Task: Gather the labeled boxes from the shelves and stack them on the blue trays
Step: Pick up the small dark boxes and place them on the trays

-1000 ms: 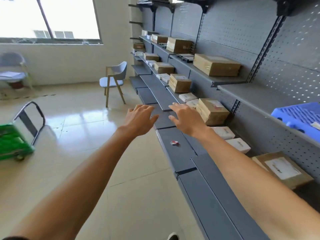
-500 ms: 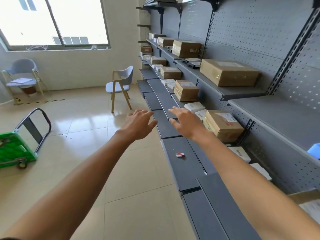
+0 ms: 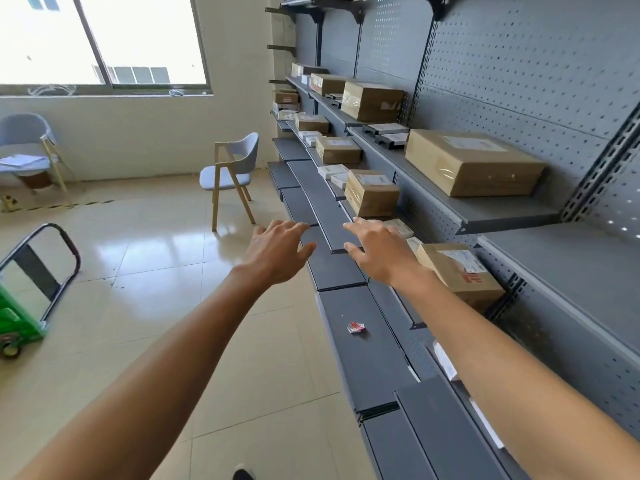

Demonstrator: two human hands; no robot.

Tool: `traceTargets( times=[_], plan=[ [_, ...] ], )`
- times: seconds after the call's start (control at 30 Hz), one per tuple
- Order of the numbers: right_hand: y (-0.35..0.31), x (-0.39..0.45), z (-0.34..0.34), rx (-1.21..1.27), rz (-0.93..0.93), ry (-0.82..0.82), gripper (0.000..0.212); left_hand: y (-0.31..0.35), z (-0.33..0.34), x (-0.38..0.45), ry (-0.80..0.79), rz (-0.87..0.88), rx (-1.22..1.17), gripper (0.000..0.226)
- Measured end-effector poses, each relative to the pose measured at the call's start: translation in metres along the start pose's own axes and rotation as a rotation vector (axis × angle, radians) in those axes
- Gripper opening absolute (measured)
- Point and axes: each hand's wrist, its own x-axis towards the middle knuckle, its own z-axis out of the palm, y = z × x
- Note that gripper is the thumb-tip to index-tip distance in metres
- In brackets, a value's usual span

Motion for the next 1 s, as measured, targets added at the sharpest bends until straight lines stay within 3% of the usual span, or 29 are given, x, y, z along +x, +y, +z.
traceTargets(
  times=[0.27, 0.57, 0.77, 1.0],
  plan=[
    [-0.029, 0.126, 0.042, -0.026, -0.030, -0.055, 0.049, -0.099, 0.023, 0.083, 0.010, -0.026, -0.047, 0.053],
    [-0.058, 0.252, 0.073, 0.011, 0.070, -0.051, 0.050, -0.211, 0.027, 0.187, 0.029, -0.024, -0.111, 0.053],
    [-0.042, 0.306, 0.079, 0.044, 0.149, -0.046, 0.049, -0.240, 0.043, 0.239, -0.008, 0.017, -0.118, 0.053],
    [0.016, 0.362, 0.078, 0.186, 0.337, 0.132, 0.041, -0.226, 0.072, 0.327, 0.012, 0.115, -0.158, 0.051]
  ],
)
